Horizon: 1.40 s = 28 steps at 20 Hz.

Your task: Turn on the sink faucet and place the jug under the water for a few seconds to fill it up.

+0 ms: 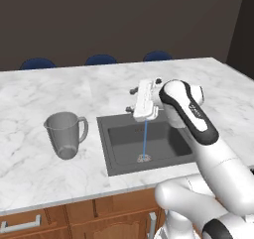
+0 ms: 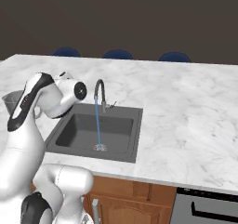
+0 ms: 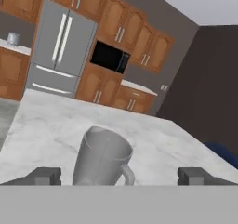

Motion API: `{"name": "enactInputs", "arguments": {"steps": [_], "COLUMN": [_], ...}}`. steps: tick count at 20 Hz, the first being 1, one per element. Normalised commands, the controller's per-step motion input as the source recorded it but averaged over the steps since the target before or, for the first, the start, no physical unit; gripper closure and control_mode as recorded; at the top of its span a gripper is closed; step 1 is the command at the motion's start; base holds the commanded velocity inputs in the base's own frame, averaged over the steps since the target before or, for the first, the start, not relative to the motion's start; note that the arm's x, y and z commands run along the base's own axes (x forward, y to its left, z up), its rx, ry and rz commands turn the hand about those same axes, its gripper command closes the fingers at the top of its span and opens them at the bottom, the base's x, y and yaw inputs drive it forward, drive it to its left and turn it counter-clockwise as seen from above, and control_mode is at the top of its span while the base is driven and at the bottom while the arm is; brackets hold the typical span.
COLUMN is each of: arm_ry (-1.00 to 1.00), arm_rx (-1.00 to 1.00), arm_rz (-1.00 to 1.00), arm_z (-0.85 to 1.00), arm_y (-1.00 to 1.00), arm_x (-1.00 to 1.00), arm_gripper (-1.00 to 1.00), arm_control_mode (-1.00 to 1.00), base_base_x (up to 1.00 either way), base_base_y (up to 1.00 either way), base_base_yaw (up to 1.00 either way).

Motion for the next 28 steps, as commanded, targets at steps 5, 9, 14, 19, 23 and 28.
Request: {"name": "enactInputs", "arguments": {"steps": [5,9,14,19,23,28], "arm_ry": [0.00,0.00,0.02,0.05,0.06,0.02], "arm_rx": [-0.11,-0.06,-0.07,-0.06,-0.04,0.00], "arm_rz": [0.32,0.13,0.00,0.00,0.00,0.02], "arm_z": [-0.36,-0.47,-0.32,-0.28,-0.34,-0.29], "arm_y": [0.85,0.26,0.28,0.25,0.06,0.00], "arm_x": [0.00,0.01,0.15,0.20,0.27,0.29], "arm_gripper": [-1.00,-1.00,-1.00,-1.00,-1.00,-1.00], "arm_control_mode": [-1.00,-1.00,-1.00,-1.00,-1.00,-1.00], "base_base_x": [0.00,0.00,0.00,0.00,0.00,0.00], "base_base_y": [0.00,0.00,0.00,0.00,0.00,0.00], "base_base_yaw": [0.00,0.00,0.00,0.00,0.00,0.00]}}
